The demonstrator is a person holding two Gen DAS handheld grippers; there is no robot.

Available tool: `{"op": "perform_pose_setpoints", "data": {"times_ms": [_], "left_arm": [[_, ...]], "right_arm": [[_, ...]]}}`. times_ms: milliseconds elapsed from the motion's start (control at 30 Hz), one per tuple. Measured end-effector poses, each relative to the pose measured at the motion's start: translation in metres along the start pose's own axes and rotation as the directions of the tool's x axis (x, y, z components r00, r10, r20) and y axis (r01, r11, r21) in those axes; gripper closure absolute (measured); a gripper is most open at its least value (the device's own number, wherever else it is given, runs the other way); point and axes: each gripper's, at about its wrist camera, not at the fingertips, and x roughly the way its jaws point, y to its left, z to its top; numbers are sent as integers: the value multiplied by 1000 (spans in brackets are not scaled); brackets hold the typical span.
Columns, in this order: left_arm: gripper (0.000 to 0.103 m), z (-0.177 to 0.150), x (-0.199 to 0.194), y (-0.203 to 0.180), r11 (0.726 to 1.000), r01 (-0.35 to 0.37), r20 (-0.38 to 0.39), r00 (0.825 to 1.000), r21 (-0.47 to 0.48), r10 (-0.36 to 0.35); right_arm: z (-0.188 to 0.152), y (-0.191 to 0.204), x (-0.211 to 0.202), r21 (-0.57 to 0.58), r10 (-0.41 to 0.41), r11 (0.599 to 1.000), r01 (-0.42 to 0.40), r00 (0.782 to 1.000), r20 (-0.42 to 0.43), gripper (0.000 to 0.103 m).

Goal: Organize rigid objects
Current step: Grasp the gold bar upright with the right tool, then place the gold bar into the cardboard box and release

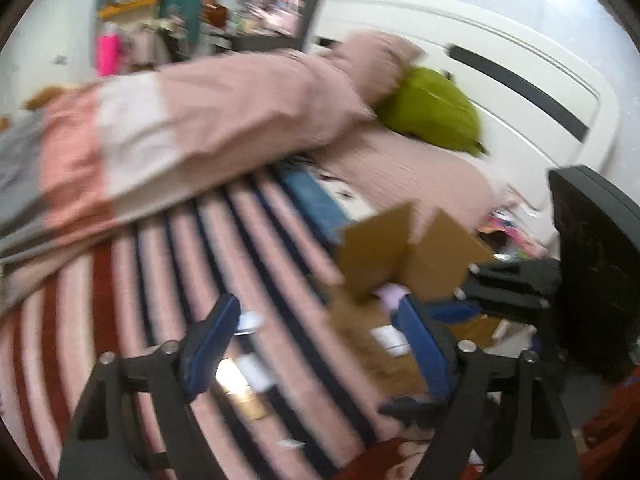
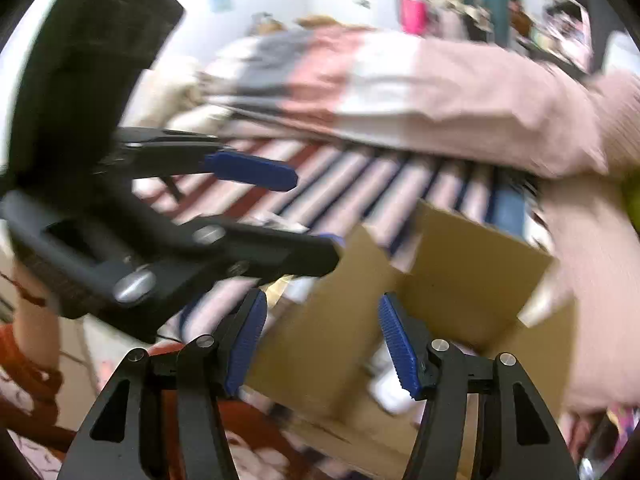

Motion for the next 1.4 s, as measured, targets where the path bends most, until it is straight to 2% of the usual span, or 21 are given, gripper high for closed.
{"op": "perform_pose_setpoints", "data": {"times_ms": [133, 267, 367, 400, 500, 567, 600, 667, 700, 767, 1000, 1200, 1333, 1400], "left_arm": [[21, -30, -28, 47, 992, -115, 34, 993, -49, 117], [20, -78, -36, 91, 974, -191, 21, 981, -119, 195], [20, -114, -29, 118, 965, -197, -14, 980, -175, 197], [20, -123, -25, 124, 963, -189, -24, 982, -193, 188], [20, -146, -16, 139, 954, -174, -44, 985, -244, 169], [20, -155, -11, 144, 951, -163, -48, 987, -262, 156], [20, -156, -10, 144, 951, -160, -48, 987, -264, 153], [20, -159, -11, 146, 951, -155, -44, 988, -267, 149], [20, -160, -11, 147, 951, -154, -42, 988, -268, 148], [20, -160, -12, 148, 951, -149, -39, 989, -270, 144], [20, -157, -5, 140, 960, -126, -50, 992, -250, 117], [20, -151, -4, 127, 967, -109, -59, 993, -230, 97], [21, -129, -4, 105, 979, -24, -17, 1000, -203, 21], [21, -111, -5, 94, 982, 5, 7, 1000, -190, -4]], "right_arm": [[19, 58, 26, -92, 133, 987, -133, 991, -6, 48], [21, 99, 73, -104, 162, 980, -169, 984, -71, 48], [7, 111, 119, -85, 155, 982, -169, 976, -156, 48], [2, 110, 134, -77, 142, 984, -159, 972, -187, 48], [-17, 93, 186, -19, 17, 1000, -23, 963, -269, 52], [-24, 81, 209, -4, -44, 999, 44, 957, -288, 60], [-25, 76, 221, 5, -59, 998, 64, 954, -294, 64], [-24, 66, 235, 9, -94, 995, 101, 950, -297, 78], [-24, 62, 240, 15, -100, 994, 109, 950, -295, 79], [-24, 56, 242, 26, -100, 993, 112, 955, -280, 89], [-25, 59, 230, -13, -91, 996, 92, 946, -310, 90], [-19, 64, 236, -27, -117, 993, 113, 957, -267, 90], [-12, 79, 195, -39, -79, 997, 72, 978, -193, 90], [-6, 89, 168, -44, -27, 999, 21, 989, -146, 90]]}}
